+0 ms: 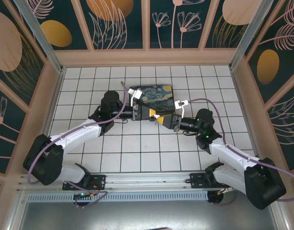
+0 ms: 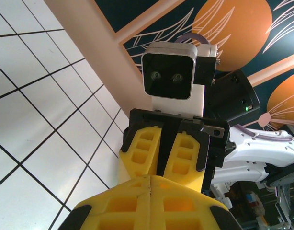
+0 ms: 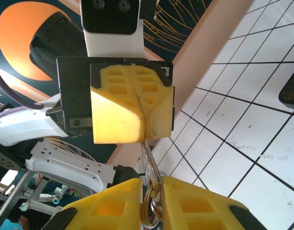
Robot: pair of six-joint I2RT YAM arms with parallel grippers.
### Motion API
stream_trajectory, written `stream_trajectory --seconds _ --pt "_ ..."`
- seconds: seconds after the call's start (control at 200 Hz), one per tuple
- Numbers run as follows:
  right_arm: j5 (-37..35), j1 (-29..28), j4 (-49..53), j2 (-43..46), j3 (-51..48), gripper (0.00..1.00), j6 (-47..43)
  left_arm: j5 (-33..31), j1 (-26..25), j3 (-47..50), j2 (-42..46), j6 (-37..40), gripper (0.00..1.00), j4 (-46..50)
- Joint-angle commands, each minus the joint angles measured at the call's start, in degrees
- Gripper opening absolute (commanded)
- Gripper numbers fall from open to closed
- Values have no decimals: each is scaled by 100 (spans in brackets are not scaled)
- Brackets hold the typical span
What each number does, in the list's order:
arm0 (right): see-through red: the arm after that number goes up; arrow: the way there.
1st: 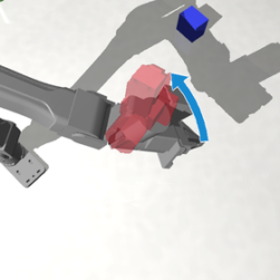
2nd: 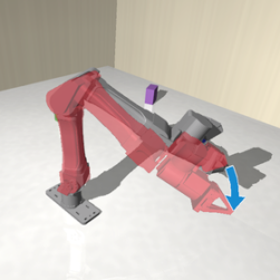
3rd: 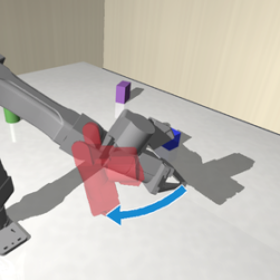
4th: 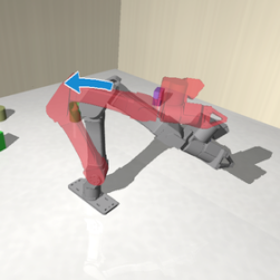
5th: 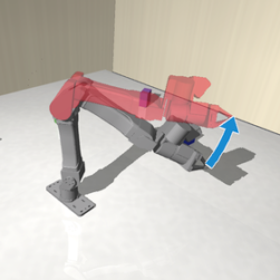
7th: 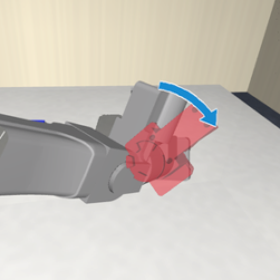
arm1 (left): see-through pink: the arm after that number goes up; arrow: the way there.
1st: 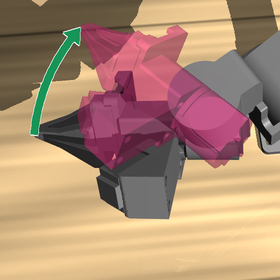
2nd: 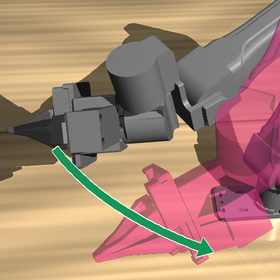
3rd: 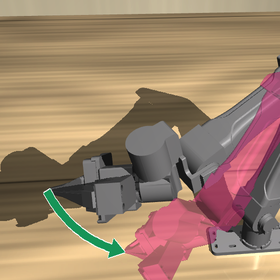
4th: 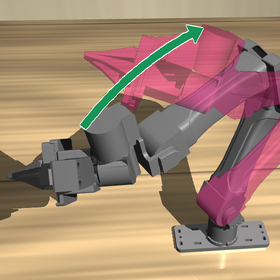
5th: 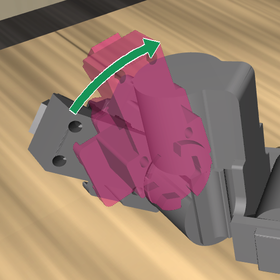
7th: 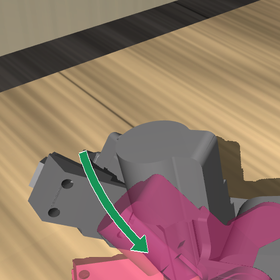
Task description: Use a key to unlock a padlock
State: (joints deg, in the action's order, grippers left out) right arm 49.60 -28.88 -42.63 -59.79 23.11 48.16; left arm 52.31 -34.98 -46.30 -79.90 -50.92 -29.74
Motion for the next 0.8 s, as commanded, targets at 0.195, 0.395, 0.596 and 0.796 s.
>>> stream_trajectory --seconds 0.195,0.395,0.596,0.796 --pt "89 -99 -974 -165 -61 13 395 172 37 145 30 -201 0 -575" --pt "101 -121 -1224 -321 -59 20 576 267 37 156 4 -199 0 -656" --pt "14 -121 -1356 -464 -26 11 700 305 40 193 5 -202 0 -683" --pt "-2 -143 -1572 -542 -44 2 819 315 36 216 6 -208 0 -716"
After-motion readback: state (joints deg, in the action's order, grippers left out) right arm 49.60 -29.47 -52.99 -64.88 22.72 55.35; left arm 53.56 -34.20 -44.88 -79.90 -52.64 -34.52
